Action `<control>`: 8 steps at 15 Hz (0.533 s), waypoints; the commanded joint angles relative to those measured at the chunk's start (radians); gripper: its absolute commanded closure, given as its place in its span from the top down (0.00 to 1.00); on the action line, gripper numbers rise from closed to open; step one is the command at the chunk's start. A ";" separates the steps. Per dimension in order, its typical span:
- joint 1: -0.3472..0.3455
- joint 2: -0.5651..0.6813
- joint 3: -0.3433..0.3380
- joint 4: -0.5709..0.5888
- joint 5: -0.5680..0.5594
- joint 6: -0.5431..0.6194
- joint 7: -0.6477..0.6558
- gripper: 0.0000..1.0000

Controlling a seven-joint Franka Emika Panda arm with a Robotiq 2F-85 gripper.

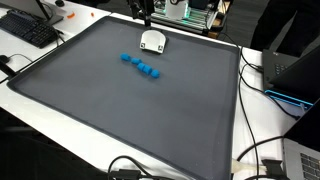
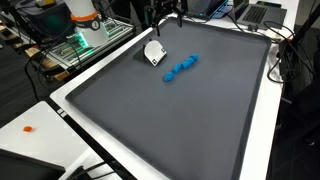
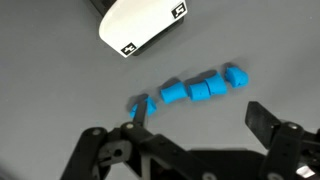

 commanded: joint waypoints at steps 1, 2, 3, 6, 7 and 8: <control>0.007 0.019 0.008 0.017 -0.050 -0.010 -0.055 1.00; 0.008 0.022 0.011 0.019 -0.063 -0.006 -0.064 1.00; 0.010 0.024 0.013 0.021 -0.067 -0.004 -0.081 1.00; 0.017 0.030 0.018 0.027 -0.079 0.000 -0.120 1.00; 0.019 0.033 0.019 0.030 -0.078 0.001 -0.131 1.00; 0.022 0.036 0.020 0.032 -0.079 0.001 -0.139 1.00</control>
